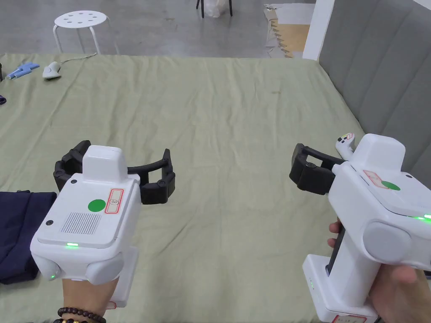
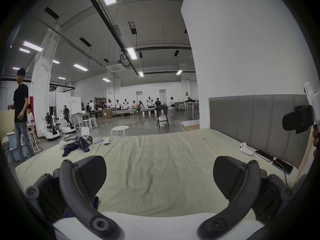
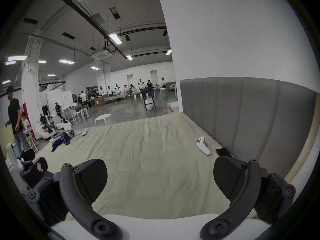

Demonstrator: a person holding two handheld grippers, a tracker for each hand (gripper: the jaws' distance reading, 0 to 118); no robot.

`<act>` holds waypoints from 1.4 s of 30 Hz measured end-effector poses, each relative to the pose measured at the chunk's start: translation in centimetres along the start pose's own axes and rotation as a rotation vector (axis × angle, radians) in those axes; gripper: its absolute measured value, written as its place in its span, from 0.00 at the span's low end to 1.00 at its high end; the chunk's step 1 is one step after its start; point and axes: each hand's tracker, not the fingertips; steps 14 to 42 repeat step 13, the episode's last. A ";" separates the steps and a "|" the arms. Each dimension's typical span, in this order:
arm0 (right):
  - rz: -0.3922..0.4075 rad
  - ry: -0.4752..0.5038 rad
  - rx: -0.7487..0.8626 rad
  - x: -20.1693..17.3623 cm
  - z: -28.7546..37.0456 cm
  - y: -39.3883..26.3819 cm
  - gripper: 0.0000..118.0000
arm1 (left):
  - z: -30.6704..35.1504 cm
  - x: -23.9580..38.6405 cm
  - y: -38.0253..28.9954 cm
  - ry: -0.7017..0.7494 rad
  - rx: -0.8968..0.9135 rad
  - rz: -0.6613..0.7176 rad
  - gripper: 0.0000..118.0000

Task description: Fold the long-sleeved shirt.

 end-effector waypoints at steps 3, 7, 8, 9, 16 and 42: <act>0.054 -0.049 0.017 -0.2 -0.1 -0.1 1.00 | -0.1 0.0 -0.1 0.004 -0.001 0.004 0.94; 0.070 -0.051 -0.009 -0.1 -0.4 -0.2 1.00 | 0.0 0.0 -0.1 0.002 -0.001 0.004 0.94; 0.082 -0.068 -0.012 -0.2 -0.6 -0.3 1.00 | 0.0 0.0 -0.1 0.001 -0.004 0.002 0.94; 0.088 -0.080 -0.012 -0.1 -0.6 -0.2 1.00 | 0.0 0.0 -0.2 0.000 -0.006 0.000 0.94; 0.064 -0.083 -0.004 0.3 -0.1 -0.3 1.00 | -0.1 -0.1 -0.2 0.004 -0.012 0.003 0.94; 0.064 -0.083 -0.004 0.3 -0.1 -0.3 1.00 | -0.1 -0.1 -0.2 0.004 -0.012 0.003 0.94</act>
